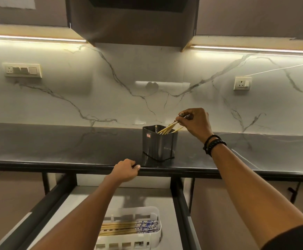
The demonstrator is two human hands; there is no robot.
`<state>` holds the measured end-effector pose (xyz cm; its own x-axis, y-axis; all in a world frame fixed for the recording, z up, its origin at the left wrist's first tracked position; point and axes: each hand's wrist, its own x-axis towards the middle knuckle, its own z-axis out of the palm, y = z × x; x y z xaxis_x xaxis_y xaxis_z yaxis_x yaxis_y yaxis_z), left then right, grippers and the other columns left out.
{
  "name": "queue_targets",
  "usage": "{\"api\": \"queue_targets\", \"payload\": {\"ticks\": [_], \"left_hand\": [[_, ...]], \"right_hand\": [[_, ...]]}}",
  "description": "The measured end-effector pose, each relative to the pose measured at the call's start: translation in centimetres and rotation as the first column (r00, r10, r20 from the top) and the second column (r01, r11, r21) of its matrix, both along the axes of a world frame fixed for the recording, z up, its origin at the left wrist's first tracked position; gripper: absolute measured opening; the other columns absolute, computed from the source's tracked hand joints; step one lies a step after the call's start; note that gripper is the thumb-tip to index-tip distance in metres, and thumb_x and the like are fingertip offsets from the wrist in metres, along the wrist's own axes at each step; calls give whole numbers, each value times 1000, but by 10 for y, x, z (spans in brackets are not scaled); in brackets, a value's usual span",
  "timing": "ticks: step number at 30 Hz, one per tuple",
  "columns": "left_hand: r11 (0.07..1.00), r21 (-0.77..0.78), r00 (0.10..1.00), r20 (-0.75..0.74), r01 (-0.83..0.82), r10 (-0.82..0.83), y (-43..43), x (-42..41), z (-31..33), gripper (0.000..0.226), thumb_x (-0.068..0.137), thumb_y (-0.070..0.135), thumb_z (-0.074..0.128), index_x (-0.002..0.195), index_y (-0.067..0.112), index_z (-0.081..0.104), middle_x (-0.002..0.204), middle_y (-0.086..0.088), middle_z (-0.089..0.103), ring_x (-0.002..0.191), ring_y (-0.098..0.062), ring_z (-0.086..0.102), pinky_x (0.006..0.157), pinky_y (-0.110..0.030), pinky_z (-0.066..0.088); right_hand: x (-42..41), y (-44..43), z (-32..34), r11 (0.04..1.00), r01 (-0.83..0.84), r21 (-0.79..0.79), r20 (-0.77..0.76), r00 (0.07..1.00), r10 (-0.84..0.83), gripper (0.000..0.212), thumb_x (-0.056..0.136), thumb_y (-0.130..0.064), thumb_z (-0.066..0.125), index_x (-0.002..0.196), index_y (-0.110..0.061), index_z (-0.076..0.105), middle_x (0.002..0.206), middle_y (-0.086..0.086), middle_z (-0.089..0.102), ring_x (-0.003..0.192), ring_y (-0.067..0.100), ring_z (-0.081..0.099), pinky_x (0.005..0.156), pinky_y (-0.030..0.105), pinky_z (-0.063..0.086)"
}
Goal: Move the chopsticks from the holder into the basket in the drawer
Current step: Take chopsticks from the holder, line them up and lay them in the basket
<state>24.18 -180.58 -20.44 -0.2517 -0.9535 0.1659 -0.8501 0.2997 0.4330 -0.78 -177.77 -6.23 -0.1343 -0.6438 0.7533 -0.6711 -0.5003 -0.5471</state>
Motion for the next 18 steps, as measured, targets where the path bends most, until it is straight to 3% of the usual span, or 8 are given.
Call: {"api": "queue_targets", "payload": {"ticks": [2,6,10,13,15,18], "left_hand": [[1000,3,992,-126,-11,11,7,-4,5,30,100,38,44,78,21,55,73,1,56,69,-10,53,72,-28,43],[1000,-13,944,-329,-22,16,24,-16,20,39,100,40,43,72,14,54,72,-3,57,73,-17,55,76,-33,43],[1000,7,848,-530,-3,6,36,-30,38,48,99,41,44,58,16,41,61,-3,48,63,-16,47,74,-32,45],[998,29,779,-626,47,-18,41,-38,49,44,99,43,45,65,14,49,72,-7,52,70,-19,50,65,-21,41],[997,36,758,-651,74,-33,43,-43,55,36,98,44,44,75,18,52,83,-5,52,70,-11,47,62,-19,39],[995,35,729,-683,98,-48,47,-50,61,33,98,46,43,76,22,48,89,-5,50,70,-8,44,70,-22,41]], "right_hand": [[-4,9,2,1000,2,-20,36,999,-1,16,79,-15,79,90,-4,77,80,11,74,70,22,72,74,39,62],[-9,26,5,999,8,-54,111,994,-2,14,79,-14,78,90,-6,77,80,11,75,73,24,73,76,42,61],[-16,44,9,994,28,-105,211,978,-6,18,80,-16,78,95,-5,76,84,11,76,76,23,74,80,44,60],[-18,56,8,989,28,-144,295,955,16,18,80,-15,78,95,-6,76,85,11,76,76,21,74,80,43,61],[-19,62,6,985,32,-169,336,941,27,17,81,-16,77,95,-7,75,86,10,75,77,21,74,80,43,61],[-19,68,1,984,29,-176,398,916,44,19,81,-16,77,97,-7,76,88,10,76,79,22,73,81,43,60]]}}
